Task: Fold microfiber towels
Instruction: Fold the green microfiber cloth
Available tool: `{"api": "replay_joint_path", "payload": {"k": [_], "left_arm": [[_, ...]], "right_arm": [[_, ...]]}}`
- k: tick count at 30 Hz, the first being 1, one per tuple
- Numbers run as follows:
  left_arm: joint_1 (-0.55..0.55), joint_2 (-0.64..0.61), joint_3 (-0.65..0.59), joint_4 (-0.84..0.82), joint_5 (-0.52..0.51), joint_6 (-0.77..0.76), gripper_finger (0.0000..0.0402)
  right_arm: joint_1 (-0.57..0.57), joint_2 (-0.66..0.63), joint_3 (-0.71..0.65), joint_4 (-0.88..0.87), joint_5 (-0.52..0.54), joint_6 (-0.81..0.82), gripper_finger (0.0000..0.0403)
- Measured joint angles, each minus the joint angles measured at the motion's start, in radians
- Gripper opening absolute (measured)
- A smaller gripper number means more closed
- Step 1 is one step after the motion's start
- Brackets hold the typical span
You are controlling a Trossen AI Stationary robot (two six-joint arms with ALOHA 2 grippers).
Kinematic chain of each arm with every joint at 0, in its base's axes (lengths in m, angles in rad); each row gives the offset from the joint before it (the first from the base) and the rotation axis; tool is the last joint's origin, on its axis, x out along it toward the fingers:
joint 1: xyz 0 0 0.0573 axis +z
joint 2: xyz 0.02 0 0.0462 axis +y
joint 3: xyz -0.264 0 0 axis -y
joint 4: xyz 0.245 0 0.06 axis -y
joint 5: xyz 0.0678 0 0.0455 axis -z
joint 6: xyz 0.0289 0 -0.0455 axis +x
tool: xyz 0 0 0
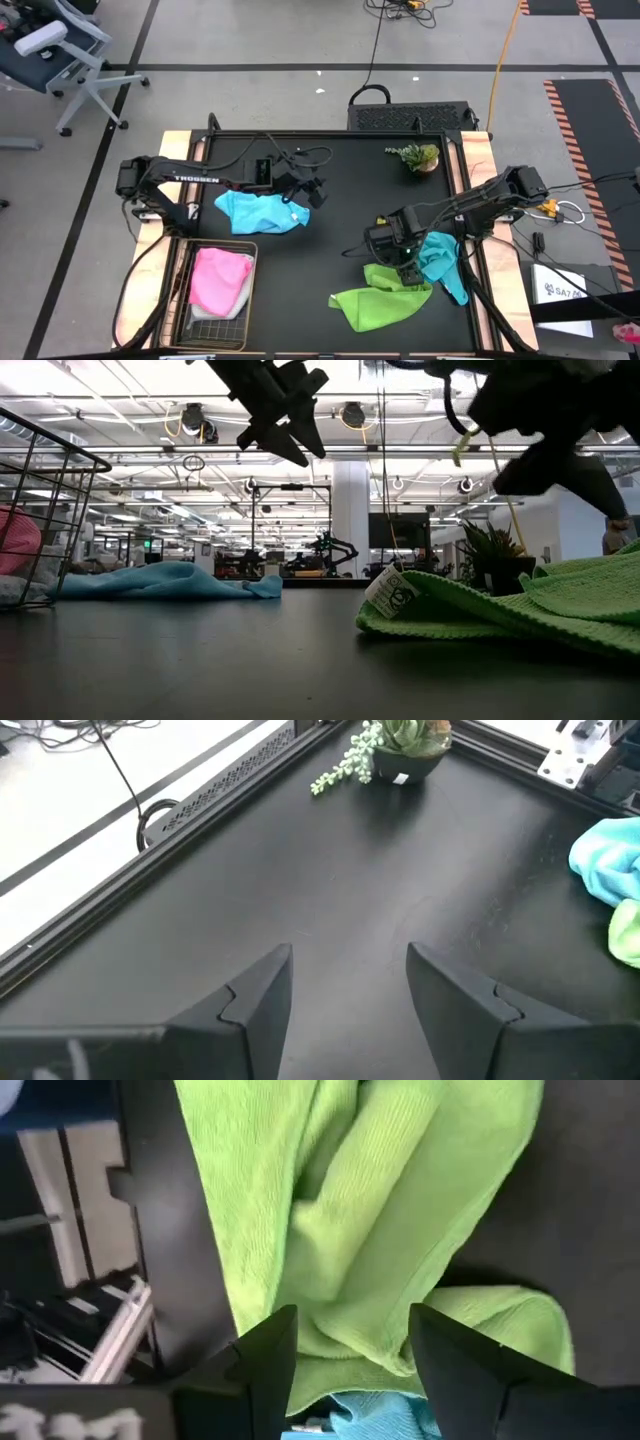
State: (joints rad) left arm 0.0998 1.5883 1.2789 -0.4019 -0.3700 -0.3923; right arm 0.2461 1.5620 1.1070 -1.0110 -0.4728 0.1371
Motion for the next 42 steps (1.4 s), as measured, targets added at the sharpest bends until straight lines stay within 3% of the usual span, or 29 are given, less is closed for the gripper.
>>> {"api": "replay_joint_path", "payload": {"k": [14,17,22,29,36,42], "left_arm": [[0.000,0.000,0.000,-0.001,0.004,-0.024,0.0198],[0.000,0.000,0.000,-0.001,0.004,-0.030,0.0198],[0.000,0.000,0.000,-0.011,0.004,-0.052,0.0198],[0.000,0.000,0.000,-0.018,0.004,-0.063,0.0198],[0.000,0.000,0.000,-0.021,0.004,-0.059,0.0198],[0.013,0.000,0.000,0.031,0.032,-0.061,0.0198]], "right_arm": [[0.005,0.000,-0.196,0.110,0.030,0.041,0.0178],[-0.003,0.001,-0.200,0.141,0.034,0.059,0.0140],[-0.040,0.001,-0.200,0.223,0.068,0.061,0.0026],[-0.128,-0.012,-0.115,0.199,0.257,0.014,0.0003],[-0.243,-0.123,0.059,0.090,0.497,-0.090,0.0002],[-0.329,-0.258,0.133,0.155,0.525,-0.120,0.0001]]}}
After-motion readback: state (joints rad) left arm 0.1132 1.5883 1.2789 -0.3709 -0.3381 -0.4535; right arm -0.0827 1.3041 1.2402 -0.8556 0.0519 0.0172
